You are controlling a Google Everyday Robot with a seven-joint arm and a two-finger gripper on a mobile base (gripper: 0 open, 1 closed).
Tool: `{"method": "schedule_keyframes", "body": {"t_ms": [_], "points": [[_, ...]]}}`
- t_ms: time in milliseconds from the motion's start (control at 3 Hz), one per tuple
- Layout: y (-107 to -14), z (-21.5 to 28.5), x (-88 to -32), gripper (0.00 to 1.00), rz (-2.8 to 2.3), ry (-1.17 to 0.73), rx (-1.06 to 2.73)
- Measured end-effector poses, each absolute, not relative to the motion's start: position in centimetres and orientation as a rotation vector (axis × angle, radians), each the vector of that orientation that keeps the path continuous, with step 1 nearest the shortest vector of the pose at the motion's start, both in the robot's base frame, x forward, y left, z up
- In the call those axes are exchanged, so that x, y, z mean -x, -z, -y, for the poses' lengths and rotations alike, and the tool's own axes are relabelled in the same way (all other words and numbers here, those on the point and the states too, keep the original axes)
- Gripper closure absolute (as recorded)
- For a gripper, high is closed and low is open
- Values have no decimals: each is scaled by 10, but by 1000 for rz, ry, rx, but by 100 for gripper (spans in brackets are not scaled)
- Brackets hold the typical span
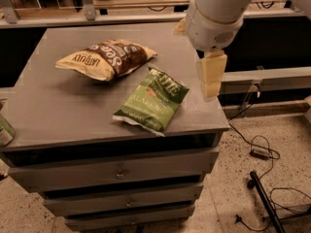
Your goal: Pick green jalapeno chip bag
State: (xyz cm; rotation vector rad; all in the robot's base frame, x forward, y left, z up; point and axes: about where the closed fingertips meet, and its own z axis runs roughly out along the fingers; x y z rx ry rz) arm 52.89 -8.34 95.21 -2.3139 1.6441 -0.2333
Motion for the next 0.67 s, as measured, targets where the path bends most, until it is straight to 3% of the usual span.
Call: {"method": "schedule_keyframes", "body": {"t_ms": [667], "points": [[-895, 16, -526, 0, -1260, 155, 2639]]}}
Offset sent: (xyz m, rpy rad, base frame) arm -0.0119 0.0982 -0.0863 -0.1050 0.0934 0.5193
